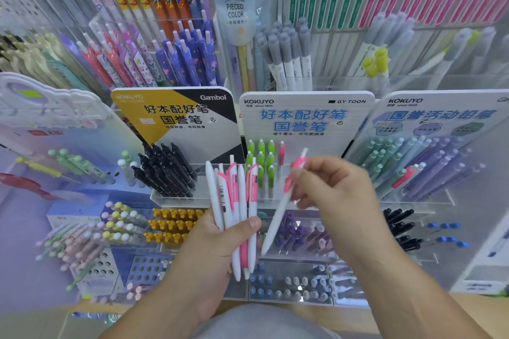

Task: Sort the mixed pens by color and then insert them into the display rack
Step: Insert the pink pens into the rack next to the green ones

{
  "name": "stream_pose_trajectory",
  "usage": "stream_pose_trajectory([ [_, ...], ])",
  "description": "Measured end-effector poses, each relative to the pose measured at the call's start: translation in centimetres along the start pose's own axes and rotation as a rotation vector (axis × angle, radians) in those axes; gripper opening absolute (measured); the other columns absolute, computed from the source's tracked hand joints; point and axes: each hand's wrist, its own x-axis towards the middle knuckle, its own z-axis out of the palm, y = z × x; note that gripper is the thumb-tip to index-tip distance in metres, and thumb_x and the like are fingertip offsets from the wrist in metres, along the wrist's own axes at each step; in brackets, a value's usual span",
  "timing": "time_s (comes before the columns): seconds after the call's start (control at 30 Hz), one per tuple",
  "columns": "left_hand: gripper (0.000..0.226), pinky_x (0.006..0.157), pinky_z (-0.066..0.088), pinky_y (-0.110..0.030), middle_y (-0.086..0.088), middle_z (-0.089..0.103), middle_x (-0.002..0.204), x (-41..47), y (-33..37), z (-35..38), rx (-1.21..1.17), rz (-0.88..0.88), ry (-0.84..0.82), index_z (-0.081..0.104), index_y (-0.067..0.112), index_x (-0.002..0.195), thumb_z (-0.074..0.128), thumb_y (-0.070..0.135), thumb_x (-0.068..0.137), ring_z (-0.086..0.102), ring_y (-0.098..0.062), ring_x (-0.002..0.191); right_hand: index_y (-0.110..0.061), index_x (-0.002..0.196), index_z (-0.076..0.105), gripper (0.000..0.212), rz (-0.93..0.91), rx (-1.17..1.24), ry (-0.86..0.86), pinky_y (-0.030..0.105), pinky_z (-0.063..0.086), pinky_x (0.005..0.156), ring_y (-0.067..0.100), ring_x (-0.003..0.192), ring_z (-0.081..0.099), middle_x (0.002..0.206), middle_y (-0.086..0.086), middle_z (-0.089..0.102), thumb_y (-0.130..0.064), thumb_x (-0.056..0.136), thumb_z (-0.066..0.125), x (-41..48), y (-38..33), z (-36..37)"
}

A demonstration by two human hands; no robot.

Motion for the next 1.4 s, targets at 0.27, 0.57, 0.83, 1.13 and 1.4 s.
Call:
stream_pose_trajectory([
  [0.27, 0.048, 0.048, 0.052, -0.033, -0.015, 0.068, 0.081, 0.4, -0.1, -0.9, -0.131, -0.001, 0.017, 0.065, 0.001, 0.110, 0.074, 0.014, 0.065, 0.063, -0.021, 0.061, -0.017, 0.096, 0.071, 0.008, -0.516, -0.541, 0.182, 0.023, 0.054, 0.076, 0.005, 0.078, 0.067, 0.084, -0.010, 0.071, -0.013, 0.090, 0.071, 3.5, 1.1, -2.8],
  [0.57, 0.045, 0.055, 0.051, -0.035, -0.013, 0.068, 0.082, 0.6, 0.0, -1.2, -0.137, 0.004, 0.014, 0.066, 0.005, 0.109, 0.074, 0.016, 0.066, 0.063, -0.021, 0.065, -0.011, 0.112, 0.069, 0.018, -0.655, -0.765, 0.130, 0.038, 0.055, 0.077, 0.019, 0.087, 0.067, 0.096, -0.001, 0.072, -0.015, 0.095, 0.064, 4.9, 3.0, -2.0],
  [0.83, 0.043, 0.055, 0.052, -0.034, -0.013, 0.068, 0.081, 0.9, 0.0, -1.3, -0.148, 0.006, 0.008, 0.065, 0.002, 0.109, 0.072, 0.015, 0.068, 0.063, -0.020, 0.064, -0.015, 0.108, 0.069, 0.015, -0.619, -0.869, 0.073, 0.035, 0.055, 0.070, 0.021, 0.082, 0.068, 0.093, -0.001, 0.072, -0.018, 0.096, 0.062, 5.7, 4.8, -1.7],
  [1.13, 0.046, 0.052, 0.053, -0.032, -0.015, 0.068, 0.083, 0.8, 0.0, -1.2, -0.154, 0.003, 0.003, 0.066, 0.003, 0.109, 0.075, 0.015, 0.065, 0.063, -0.021, 0.064, -0.016, 0.112, 0.061, 0.019, -0.618, -0.818, 0.145, 0.041, 0.057, 0.064, 0.021, 0.074, 0.071, 0.092, -0.008, 0.073, -0.016, 0.094, 0.065, 5.5, 5.7, -0.7],
  [1.4, 0.049, 0.052, 0.054, -0.033, -0.015, 0.068, 0.082, 0.4, 0.3, -1.1, -0.156, -0.005, -0.025, 0.064, -0.002, 0.109, 0.079, 0.015, 0.065, 0.063, -0.022, 0.063, -0.020, 0.119, 0.057, 0.025, -0.650, -0.873, 0.172, 0.041, 0.057, 0.059, 0.028, 0.068, 0.072, 0.088, 0.000, 0.076, -0.020, 0.094, 0.062, 5.8, 6.4, -0.5],
])
